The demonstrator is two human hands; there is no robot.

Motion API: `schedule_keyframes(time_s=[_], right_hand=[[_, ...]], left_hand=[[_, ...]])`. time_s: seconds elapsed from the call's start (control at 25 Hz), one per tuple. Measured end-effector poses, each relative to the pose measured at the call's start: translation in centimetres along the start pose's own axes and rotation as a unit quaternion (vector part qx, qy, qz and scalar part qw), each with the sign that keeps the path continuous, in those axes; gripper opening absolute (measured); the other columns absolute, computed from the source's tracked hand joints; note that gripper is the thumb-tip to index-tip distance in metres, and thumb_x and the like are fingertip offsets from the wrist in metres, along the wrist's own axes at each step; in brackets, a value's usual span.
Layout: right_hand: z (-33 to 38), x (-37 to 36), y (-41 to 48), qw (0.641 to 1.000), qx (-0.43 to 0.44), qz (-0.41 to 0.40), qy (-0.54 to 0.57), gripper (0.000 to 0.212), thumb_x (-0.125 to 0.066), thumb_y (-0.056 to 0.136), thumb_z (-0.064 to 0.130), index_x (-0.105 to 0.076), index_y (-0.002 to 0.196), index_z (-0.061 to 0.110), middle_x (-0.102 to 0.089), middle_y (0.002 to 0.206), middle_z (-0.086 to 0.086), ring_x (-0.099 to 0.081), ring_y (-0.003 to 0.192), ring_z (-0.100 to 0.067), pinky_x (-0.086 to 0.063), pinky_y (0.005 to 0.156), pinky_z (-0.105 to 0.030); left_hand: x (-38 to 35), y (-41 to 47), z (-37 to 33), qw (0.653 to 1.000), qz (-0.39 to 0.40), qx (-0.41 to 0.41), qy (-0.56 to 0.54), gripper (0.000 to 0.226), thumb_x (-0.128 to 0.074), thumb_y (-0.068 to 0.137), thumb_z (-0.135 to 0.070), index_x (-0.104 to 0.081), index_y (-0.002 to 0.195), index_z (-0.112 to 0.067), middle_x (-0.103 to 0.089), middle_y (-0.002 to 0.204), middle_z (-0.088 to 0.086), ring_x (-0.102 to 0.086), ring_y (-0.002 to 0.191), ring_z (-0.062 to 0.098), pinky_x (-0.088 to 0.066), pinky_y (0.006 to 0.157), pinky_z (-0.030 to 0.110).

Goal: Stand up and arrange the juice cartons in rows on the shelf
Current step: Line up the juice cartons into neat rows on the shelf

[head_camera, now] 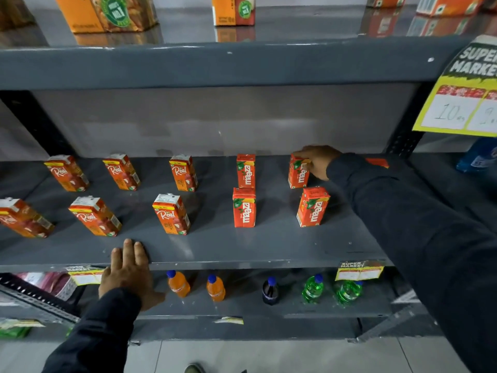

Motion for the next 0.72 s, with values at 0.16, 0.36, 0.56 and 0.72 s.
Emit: schedule_keyframes(time_s=[0.16, 0.36, 0.56, 0.72], right_hand=[[-0.48, 0.93, 0.75, 0.997, -0.018, -0.044, 0.063, 0.032, -0.051, 0.088, 0.043, -0.067, 0.113, 0.032, -0.061, 0.131, -0.003, -0.054, 0.118, -0.029, -0.040, 0.102, -0.033], [-0.84, 0.71, 0.62, 0.997, -0.031, -0.026, 0.071, 0.034, -0.048, 0.092, 0.043, -0.064, 0.119, 0.030, -0.060, 0.132, -0.002, -0.054, 0.118, -0.027, -0.040, 0.095, -0.028], [-0.43, 0.89, 0.31, 0.998, -0.031, -0.025, 0.056, 0.032, -0.044, 0.094, 0.039, -0.066, 0.115, 0.027, -0.063, 0.125, -0.002, -0.057, 0.111, -0.026, -0.038, 0.087, -0.027], [-0.66, 0.91, -0.17, 0.999, -0.010, -0.033, 0.041, 0.034, -0.045, 0.092, 0.044, -0.066, 0.114, 0.031, -0.064, 0.124, -0.001, -0.056, 0.107, -0.024, -0.038, 0.086, -0.027]], left_hand=[[0.17, -0.27, -0.13, 1.000, 0.009, 0.004, 0.016, 0.139, -0.071, 0.056, -0.071, 0.010, 0.150, -0.009, 0.013, 0.160, 0.010, 0.004, 0.146, 0.033, -0.022, 0.117, 0.042], [0.12, -0.26, -0.11, 0.999, 0.007, 0.006, 0.034, 0.143, -0.070, 0.052, -0.076, 0.009, 0.150, -0.007, 0.012, 0.160, 0.011, 0.003, 0.146, 0.034, -0.023, 0.117, 0.042], [0.12, -0.16, -0.16, 0.999, 0.005, 0.006, 0.036, 0.147, -0.071, 0.048, -0.079, 0.007, 0.150, -0.008, 0.010, 0.160, 0.011, 0.002, 0.145, 0.033, -0.024, 0.116, 0.042], [0.13, -0.15, -0.19, 0.999, 0.008, 0.010, 0.038, 0.147, -0.072, 0.049, -0.078, 0.007, 0.150, -0.008, 0.009, 0.160, 0.011, 0.001, 0.145, 0.033, -0.025, 0.116, 0.042]])
Point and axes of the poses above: each hand's wrist, its own y-axis towards the middle knuckle, its own x-axis out of the back of the hand, z = x × y, the point moved 9 cm from there along y, towards the middle knuckle
